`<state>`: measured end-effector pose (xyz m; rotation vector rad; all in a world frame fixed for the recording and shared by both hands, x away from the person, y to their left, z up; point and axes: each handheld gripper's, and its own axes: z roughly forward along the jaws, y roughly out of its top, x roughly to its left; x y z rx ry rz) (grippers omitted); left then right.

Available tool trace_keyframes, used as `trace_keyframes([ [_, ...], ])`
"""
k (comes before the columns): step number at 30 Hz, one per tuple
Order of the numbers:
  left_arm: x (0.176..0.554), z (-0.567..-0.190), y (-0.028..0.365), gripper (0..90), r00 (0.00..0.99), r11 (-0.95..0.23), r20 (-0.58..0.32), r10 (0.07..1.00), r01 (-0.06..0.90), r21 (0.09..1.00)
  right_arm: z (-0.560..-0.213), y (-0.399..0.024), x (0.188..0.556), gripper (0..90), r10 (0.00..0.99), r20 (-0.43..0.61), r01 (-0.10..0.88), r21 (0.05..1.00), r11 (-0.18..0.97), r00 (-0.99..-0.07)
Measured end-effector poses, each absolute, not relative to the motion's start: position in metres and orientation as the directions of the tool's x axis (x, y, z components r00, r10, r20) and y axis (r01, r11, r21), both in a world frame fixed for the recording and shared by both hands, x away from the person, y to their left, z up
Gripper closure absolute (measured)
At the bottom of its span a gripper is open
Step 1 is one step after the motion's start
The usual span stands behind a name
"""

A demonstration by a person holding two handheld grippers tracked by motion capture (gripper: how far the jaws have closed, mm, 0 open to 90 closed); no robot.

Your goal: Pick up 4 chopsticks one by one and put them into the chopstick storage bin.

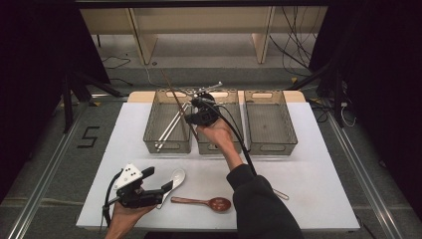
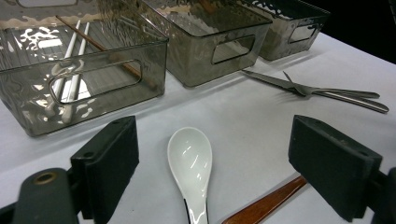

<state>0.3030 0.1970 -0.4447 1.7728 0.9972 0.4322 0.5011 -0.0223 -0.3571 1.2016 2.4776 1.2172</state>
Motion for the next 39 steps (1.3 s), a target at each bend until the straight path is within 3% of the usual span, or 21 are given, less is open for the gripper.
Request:
trace_keyframes([
  [39,0.303,-0.444,0.199,15.8,0.597,-0.143,-0.159,0.786,0.426,0.894,-0.382,0.014,0.526,84.6,0.767,0.269,0.67,0.693,0.265,-0.582],
])
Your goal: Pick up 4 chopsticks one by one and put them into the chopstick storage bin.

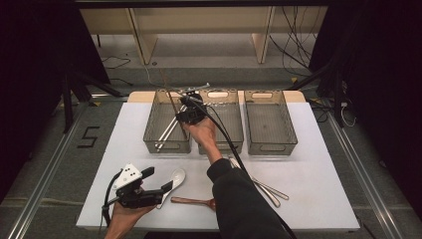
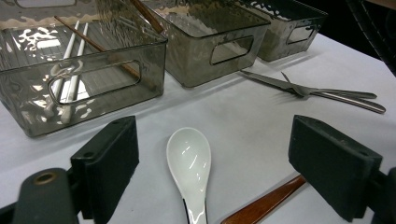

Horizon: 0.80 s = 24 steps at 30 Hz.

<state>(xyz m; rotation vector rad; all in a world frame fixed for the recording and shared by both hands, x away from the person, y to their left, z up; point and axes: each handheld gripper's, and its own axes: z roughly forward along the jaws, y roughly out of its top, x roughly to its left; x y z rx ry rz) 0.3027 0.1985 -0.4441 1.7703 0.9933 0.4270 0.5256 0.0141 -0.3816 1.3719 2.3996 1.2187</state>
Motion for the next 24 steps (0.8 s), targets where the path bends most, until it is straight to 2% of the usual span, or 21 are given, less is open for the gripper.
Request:
trace_keyframes([
  [17,0.302,-0.444,0.198,15.8,0.6,-0.143,-0.16,0.783,0.425,0.894,-0.394,0.02,0.528,83.1,0.784,0.269,0.694,0.67,0.264,-0.559],
  [20,0.303,-0.444,0.199,15.8,0.6,-0.143,-0.16,0.784,0.425,0.894,-0.396,0.021,0.528,71.4,0.783,0.278,0.706,0.655,0.27,-0.557],
  [24,0.302,-0.444,0.199,15.8,0.599,-0.142,-0.161,0.784,0.425,0.894,-0.395,0.019,0.527,64.3,0.778,0.284,0.705,0.656,0.269,-0.56],
])
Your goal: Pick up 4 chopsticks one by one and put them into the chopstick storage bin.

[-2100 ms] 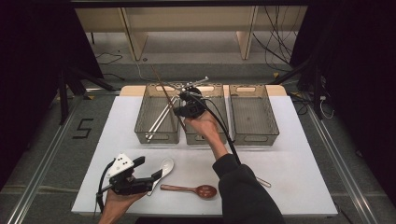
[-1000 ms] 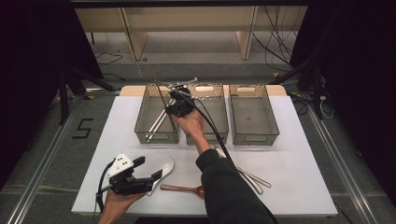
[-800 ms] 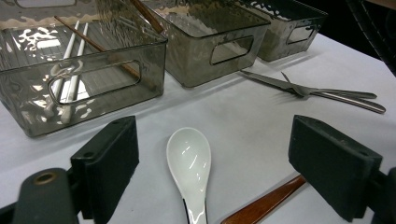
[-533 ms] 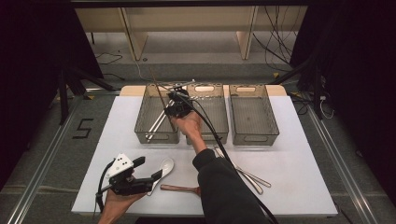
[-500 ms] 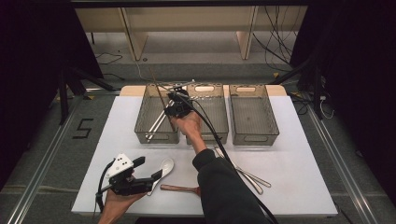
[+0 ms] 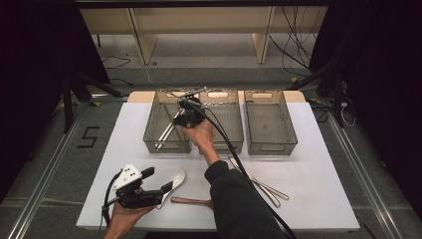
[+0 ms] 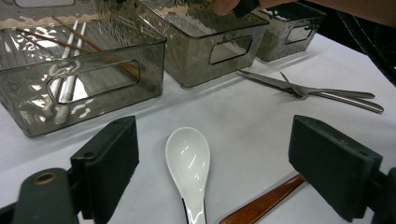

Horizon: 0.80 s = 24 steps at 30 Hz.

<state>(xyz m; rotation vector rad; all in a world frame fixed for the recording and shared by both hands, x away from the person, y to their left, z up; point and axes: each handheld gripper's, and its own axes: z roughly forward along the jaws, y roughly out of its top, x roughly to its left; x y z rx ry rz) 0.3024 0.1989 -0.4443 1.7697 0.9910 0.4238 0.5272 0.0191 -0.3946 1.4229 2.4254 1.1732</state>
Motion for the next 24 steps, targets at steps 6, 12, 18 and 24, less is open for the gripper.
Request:
trace_keyframes([
  [6,0.303,-0.445,0.199,15.8,0.597,-0.142,-0.162,0.785,0.429,0.892,-0.386,0.012,0.522,53.7,0.76,0.274,0.685,0.668,0.29,-0.589],
  [12,0.303,-0.445,0.199,15.8,0.594,-0.141,-0.163,0.788,0.431,0.891,-0.379,-0.005,0.512,45.4,0.731,0.264,0.66,0.679,0.322,-0.629],
  [18,0.304,-0.445,0.198,15.8,0.596,-0.149,-0.161,0.787,0.436,0.888,-0.371,-0.024,0.497,41.4,0.701,0.263,0.636,0.692,0.342,-0.663],
  [24,0.304,-0.446,0.198,15.8,0.592,-0.146,-0.166,0.788,0.442,0.885,-0.363,-0.038,0.481,39.1,0.674,0.245,0.605,0.706,0.369,-0.697],
])
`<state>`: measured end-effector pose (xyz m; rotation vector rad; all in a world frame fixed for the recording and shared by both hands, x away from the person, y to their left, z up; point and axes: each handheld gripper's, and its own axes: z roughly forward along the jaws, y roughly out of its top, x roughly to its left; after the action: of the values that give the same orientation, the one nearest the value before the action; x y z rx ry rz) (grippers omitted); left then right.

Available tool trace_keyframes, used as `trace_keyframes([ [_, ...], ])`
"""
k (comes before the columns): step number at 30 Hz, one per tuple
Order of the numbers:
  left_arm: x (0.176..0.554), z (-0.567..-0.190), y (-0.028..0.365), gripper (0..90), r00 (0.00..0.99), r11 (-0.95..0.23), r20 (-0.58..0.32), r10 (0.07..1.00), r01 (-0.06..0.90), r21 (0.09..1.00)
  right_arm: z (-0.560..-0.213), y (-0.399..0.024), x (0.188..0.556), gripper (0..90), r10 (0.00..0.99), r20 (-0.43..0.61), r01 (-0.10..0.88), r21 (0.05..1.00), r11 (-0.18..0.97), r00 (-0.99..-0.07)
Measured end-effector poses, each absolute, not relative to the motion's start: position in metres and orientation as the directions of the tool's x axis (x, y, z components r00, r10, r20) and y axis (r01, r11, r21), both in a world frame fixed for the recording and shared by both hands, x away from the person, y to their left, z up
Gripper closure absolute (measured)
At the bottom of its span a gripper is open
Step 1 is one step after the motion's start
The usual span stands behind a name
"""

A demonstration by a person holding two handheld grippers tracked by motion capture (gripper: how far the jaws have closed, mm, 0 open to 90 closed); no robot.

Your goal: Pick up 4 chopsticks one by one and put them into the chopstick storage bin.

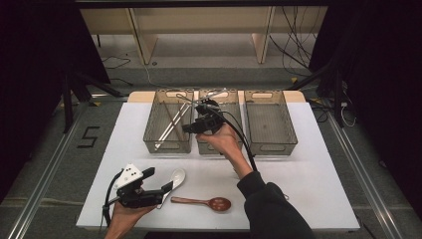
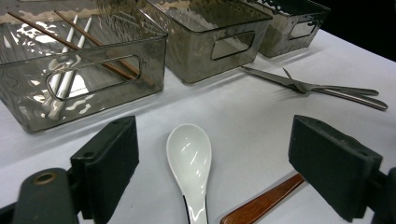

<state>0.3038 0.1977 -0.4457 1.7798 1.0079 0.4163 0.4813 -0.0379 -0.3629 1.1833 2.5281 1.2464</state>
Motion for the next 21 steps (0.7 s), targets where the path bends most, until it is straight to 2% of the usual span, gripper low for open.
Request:
trace_keyframes([
  [21,0.304,-0.447,0.198,15.8,0.596,-0.157,-0.162,0.786,0.447,0.881,-0.362,-0.075,0.435,35.0,0.62,0.201,0.544,0.719,0.432,-0.758],
])
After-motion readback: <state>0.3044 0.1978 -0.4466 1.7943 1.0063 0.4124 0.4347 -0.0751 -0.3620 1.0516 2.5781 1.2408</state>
